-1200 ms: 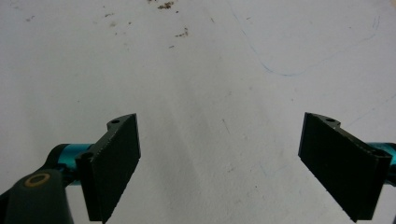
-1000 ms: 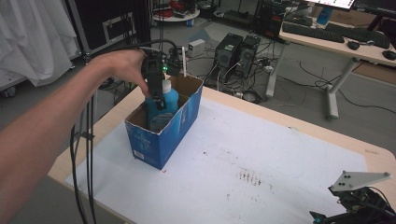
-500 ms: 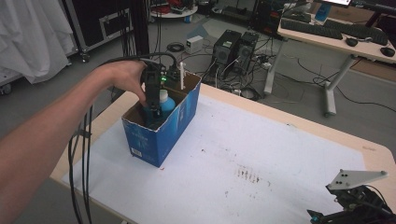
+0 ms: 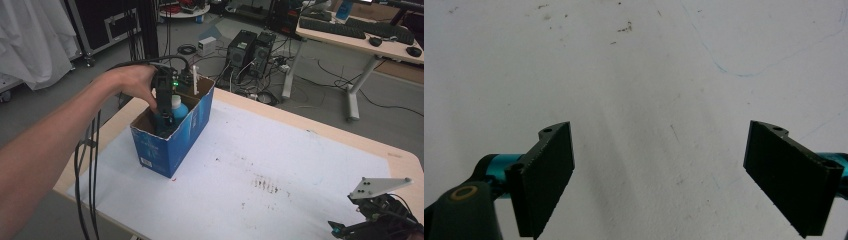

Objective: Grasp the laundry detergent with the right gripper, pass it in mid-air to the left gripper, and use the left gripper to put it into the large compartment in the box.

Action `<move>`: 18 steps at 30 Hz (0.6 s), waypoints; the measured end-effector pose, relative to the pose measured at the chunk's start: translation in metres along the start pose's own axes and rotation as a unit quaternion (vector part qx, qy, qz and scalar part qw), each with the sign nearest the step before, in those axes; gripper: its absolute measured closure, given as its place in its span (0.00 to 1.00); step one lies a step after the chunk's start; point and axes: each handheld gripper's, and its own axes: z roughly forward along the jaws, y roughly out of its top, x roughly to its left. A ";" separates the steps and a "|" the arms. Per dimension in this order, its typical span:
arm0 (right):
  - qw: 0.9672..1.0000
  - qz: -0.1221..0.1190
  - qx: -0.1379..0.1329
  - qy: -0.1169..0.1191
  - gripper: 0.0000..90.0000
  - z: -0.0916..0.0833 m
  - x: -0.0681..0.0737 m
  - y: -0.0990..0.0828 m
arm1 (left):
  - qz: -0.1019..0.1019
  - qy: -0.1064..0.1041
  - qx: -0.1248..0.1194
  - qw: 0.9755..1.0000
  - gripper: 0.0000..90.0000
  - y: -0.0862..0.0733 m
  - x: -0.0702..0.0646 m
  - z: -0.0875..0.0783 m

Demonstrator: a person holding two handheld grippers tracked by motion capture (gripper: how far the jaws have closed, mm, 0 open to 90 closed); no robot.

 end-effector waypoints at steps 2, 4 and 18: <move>1.000 0.001 -0.001 0.001 0.14 0.000 0.000 0.000 | -0.002 0.000 0.001 1.000 0.41 0.000 0.000 0.000; 1.000 0.002 -0.001 0.001 0.14 0.000 0.001 0.000 | -0.002 -0.001 0.001 1.000 0.41 -0.001 0.000 0.000; 1.000 0.002 -0.002 0.002 0.14 -0.002 0.001 0.000 | -0.012 0.005 -0.008 1.000 0.34 -0.003 0.002 -0.006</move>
